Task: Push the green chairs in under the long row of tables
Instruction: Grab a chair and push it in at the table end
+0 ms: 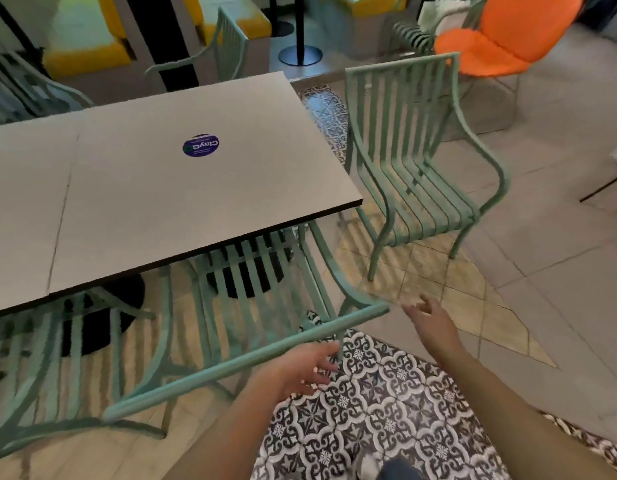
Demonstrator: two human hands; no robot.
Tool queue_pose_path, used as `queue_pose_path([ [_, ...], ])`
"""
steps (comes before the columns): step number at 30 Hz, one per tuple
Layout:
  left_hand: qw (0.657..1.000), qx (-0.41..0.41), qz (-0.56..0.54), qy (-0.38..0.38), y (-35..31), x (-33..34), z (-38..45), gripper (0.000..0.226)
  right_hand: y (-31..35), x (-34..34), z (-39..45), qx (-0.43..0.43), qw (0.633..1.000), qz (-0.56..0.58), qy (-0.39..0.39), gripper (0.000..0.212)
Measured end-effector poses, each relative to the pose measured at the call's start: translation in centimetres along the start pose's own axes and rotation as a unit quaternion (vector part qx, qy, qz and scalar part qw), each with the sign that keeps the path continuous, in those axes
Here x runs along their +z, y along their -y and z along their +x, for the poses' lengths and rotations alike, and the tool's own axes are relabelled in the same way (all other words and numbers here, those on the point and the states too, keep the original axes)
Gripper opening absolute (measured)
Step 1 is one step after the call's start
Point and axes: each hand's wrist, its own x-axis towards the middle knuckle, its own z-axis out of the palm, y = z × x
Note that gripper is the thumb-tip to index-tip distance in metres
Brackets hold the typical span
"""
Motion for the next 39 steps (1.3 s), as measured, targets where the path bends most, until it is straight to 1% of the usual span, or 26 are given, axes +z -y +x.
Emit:
queue_pose_path([
  [1, 0.998, 0.026, 0.052, 0.018, -2.6, 2.1, 0.9, 0.041, -0.7, -2.7, 0.4, -0.032, 0.998, -0.047, -0.004, 0.061],
  [2, 0.995, 0.047, 0.083, 0.022, -3.8, 2.6, 1.0, 0.039, -0.9, -3.5, 0.6, -0.061, 0.993, -0.097, 0.010, 0.058],
  [4, 0.981, 0.101, 0.163, 0.031, -7.7, 4.9, 2.1, 0.036, -1.5, -7.1, 1.8, -0.085, 0.985, -0.151, 0.007, 0.053],
  [5, 0.969, 0.124, 0.212, 0.015, -9.6, 5.9, 2.8, 0.036, -1.6, -8.8, 2.6, -0.095, 0.982, -0.164, 0.005, 0.053],
  [7, 0.933, 0.154, 0.319, -0.055, -12.5, 7.3, 4.3, 0.036, -2.0, -11.4, 4.4, -0.118, 0.975, -0.187, 0.004, 0.053],
  [8, 0.918, 0.155, 0.355, -0.084, -13.8, 8.8, 5.3, 0.036, -2.6, -13.0, 5.6, -0.127, 0.972, -0.198, 0.004, 0.053],
  [10, 0.900, 0.142, 0.395, -0.117, -15.7, 10.9, 6.7, 0.035, -3.1, -15.1, 7.5, -0.142, 0.966, -0.217, 0.007, 0.055],
  [11, 0.889, 0.137, 0.419, -0.125, -16.3, 11.6, 7.2, 0.036, -3.0, -15.7, 8.1, -0.152, 0.961, -0.232, 0.013, 0.056],
  [13, 0.855, 0.141, 0.482, -0.129, -18.8, 13.7, 8.7, 0.041, -2.8, -17.7, 9.8, -0.169, 0.951, -0.256, 0.026, 0.057],
  [16, 0.808, 0.173, 0.546, -0.138, -24.4, 17.9, 11.7, 0.045, -1.9, -22.5, 14.2, -0.203, 0.939, -0.279, 0.016, 0.056],
  [19, 0.774, 0.189, 0.590, -0.132, -29.6, 21.7, 15.0, 0.045, -1.4, -26.9, 18.2, -0.196, 0.938, -0.285, 0.008, 0.056],
  [22, 0.737, 0.204, 0.629, -0.140, -34.1, 24.0, 18.0, 0.041, -1.1, -29.4, 21.6, -0.185, 0.940, -0.287, 0.004, 0.055],
  [24, 0.698, 0.228, 0.660, -0.157, -37.8, 25.4, 19.8, 0.041, -0.4, -31.3, 24.4, -0.187, 0.941, -0.282, -0.009, 0.054],
  [26, 0.673, 0.285, 0.656, -0.187, -42.6, 26.8, 22.7, 0.043, 0.4, -34.3, 28.7, -0.189, 0.939, -0.287, -0.026, 0.053],
  [27, 0.664, 0.326, 0.641, -0.203, -44.9, 27.3, 24.0, 0.045, 0.7, -35.9, 30.5, -0.193, 0.937, -0.290, -0.038, 0.053],
  [29, 0.672, 0.390, 0.590, -0.219, -49.5, 28.5, 26.9, 0.048, 1.3, -39.6, 34.1, -0.180, 0.934, -0.304, -0.054, 0.053],
  [30, 0.673, 0.412, 0.573, -0.223, -51.3, 29.1, 27.8, 0.048, 1.6, -41.1, 35.4, -0.172, 0.934, -0.308, -0.058, 0.053],
  [32, 0.658, 0.445, 0.564, -0.227, -55.8, 30.8, 29.9, 0.046, 2.7, -44.8, 38.7, -0.159, 0.929, -0.328, -0.067, 0.054],
  [35, 0.623, 0.466, 0.586, -0.227, -62.6, 33.3, 32.4, 0.043, 5.0, -49.6, 43.7, -0.160, 0.924, -0.336, -0.082, 0.054],
  [37, 0.600, 0.463, 0.613, -0.225, -66.4, 34.5, 34.5, 0.042, 6.1, -51.9, 47.2, -0.167, 0.926, -0.328, -0.086, 0.054],
  [39, 0.595, 0.448, 0.628, -0.226, -69.5, 35.0, 36.7, 0.042, 7.0, -53.4, 50.6, -0.184, 0.925, -0.320, -0.087, 0.054],
])
